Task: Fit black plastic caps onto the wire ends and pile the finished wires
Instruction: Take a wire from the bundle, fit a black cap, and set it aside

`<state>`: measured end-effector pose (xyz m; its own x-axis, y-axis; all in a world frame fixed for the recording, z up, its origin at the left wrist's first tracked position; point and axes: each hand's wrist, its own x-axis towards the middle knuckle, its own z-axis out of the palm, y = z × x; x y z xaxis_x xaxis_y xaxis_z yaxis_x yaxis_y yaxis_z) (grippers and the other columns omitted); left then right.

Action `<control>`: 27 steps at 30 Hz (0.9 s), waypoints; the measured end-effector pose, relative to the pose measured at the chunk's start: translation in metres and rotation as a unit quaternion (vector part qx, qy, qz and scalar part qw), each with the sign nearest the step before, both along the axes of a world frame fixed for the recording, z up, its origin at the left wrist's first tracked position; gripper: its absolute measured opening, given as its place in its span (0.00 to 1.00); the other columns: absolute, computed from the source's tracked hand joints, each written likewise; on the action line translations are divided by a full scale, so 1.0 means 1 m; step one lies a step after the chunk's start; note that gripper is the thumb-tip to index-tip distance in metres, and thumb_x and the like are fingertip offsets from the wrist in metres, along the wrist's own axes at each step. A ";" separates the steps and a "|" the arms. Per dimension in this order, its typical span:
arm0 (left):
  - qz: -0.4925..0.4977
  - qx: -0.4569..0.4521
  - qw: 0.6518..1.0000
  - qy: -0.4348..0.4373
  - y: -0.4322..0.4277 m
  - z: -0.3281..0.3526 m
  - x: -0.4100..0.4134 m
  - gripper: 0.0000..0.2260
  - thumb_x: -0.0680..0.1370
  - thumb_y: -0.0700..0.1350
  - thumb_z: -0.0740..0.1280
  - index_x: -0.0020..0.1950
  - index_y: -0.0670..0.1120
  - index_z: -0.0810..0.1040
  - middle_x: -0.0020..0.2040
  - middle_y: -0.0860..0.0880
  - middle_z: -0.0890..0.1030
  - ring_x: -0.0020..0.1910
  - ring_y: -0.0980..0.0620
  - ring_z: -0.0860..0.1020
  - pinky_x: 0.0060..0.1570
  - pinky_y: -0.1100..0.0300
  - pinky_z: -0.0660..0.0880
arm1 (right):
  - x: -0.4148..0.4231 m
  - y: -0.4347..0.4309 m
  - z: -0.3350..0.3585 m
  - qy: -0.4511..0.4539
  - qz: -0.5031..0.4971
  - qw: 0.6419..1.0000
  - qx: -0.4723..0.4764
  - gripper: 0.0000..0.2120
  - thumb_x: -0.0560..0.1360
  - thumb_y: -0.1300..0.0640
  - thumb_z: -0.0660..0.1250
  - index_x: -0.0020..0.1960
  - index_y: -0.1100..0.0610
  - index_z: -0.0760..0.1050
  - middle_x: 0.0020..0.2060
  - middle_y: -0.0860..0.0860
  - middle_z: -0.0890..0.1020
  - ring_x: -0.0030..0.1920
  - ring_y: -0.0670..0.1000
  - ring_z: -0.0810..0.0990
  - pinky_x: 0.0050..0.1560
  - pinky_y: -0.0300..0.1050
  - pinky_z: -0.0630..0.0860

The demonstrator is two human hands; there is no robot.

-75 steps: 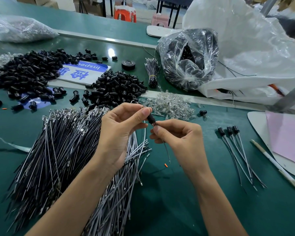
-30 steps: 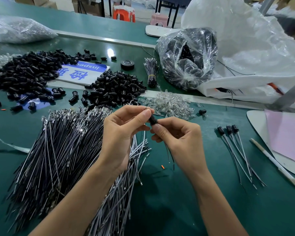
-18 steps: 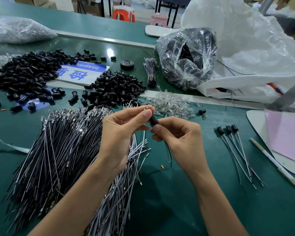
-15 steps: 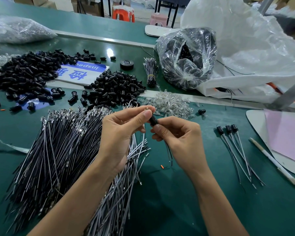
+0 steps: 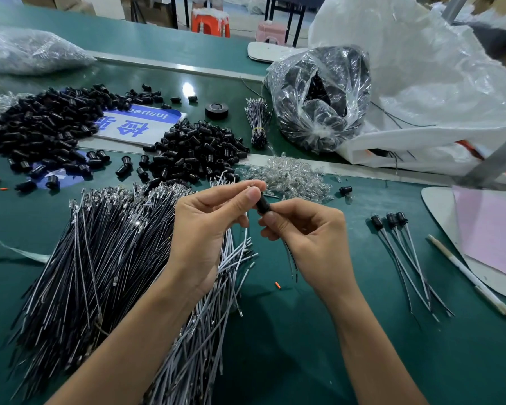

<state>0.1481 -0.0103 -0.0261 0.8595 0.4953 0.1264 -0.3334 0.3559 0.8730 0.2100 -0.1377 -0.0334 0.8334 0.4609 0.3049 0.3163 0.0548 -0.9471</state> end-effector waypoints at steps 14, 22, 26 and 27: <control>0.016 0.018 1.000 -0.013 -0.005 -0.006 0.001 0.06 0.68 0.43 0.74 0.43 0.49 0.87 0.44 0.48 0.86 0.44 0.55 0.82 0.41 0.65 0.76 | -0.006 0.004 0.000 -0.012 -0.019 1.000 0.004 0.04 0.74 0.66 0.71 0.42 0.58 0.82 0.33 0.54 0.84 0.33 0.52 0.84 0.38 0.41 0.80; -0.031 0.049 0.998 0.016 -0.013 -0.008 0.003 0.13 0.67 0.40 0.73 0.50 0.39 0.84 0.46 0.42 0.86 0.47 0.49 0.84 0.50 0.59 0.80 | -0.006 0.004 0.002 -0.028 -0.023 0.999 0.016 0.09 0.74 0.67 0.69 0.41 0.54 0.81 0.36 0.42 0.84 0.32 0.44 0.81 0.37 0.36 0.77; -0.015 0.045 0.999 -0.013 -0.013 -0.004 0.002 0.07 0.68 0.39 0.72 0.45 0.44 0.86 0.43 0.45 0.86 0.43 0.52 0.83 0.45 0.62 0.80 | -0.007 0.004 0.002 -0.046 -0.034 0.998 0.000 0.06 0.74 0.59 0.71 0.39 0.51 0.79 0.31 0.45 0.82 0.33 0.46 0.81 0.37 0.42 0.78; -0.011 0.045 0.999 -0.018 -0.013 -0.003 0.002 0.07 0.68 0.39 0.71 0.44 0.45 0.86 0.43 0.46 0.86 0.42 0.52 0.83 0.45 0.63 0.80 | -0.007 0.004 0.002 -0.049 -0.035 0.998 -0.003 0.06 0.74 0.58 0.71 0.38 0.51 0.79 0.31 0.45 0.82 0.33 0.46 0.81 0.38 0.42 0.78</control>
